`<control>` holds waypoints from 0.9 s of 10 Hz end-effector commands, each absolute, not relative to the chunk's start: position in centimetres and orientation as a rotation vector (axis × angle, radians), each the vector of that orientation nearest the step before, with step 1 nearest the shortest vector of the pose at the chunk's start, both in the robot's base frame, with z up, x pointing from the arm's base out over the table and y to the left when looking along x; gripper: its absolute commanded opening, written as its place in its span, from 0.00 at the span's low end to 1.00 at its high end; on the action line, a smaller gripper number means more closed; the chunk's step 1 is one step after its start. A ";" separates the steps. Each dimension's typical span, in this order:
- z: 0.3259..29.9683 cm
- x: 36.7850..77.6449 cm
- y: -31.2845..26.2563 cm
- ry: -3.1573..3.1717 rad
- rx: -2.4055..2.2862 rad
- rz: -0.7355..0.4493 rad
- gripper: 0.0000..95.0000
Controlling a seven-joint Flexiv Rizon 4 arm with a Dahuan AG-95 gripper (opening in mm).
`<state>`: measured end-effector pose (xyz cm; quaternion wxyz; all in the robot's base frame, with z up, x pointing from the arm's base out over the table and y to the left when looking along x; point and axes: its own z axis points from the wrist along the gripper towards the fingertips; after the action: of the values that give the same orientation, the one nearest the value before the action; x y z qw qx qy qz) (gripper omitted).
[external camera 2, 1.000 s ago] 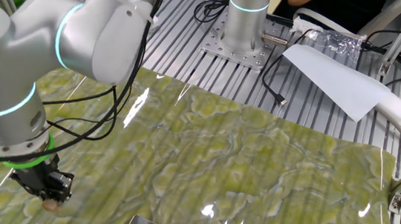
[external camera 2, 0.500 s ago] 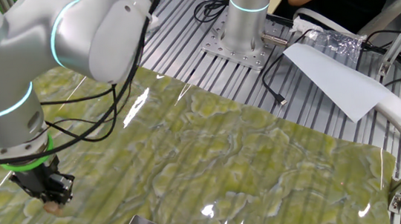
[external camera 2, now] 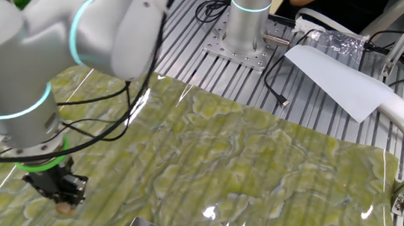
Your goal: Place the block on the scale
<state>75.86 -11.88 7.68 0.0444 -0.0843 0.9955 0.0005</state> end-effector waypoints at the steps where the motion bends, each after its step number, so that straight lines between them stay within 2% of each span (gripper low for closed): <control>1: 7.6 75.5 -11.4 3.044 -0.248 0.005 0.00; 9: 9.1 74.8 -7.3 3.067 -0.188 0.001 0.00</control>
<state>74.81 -6.96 9.10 0.0343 -0.0594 0.9976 0.0009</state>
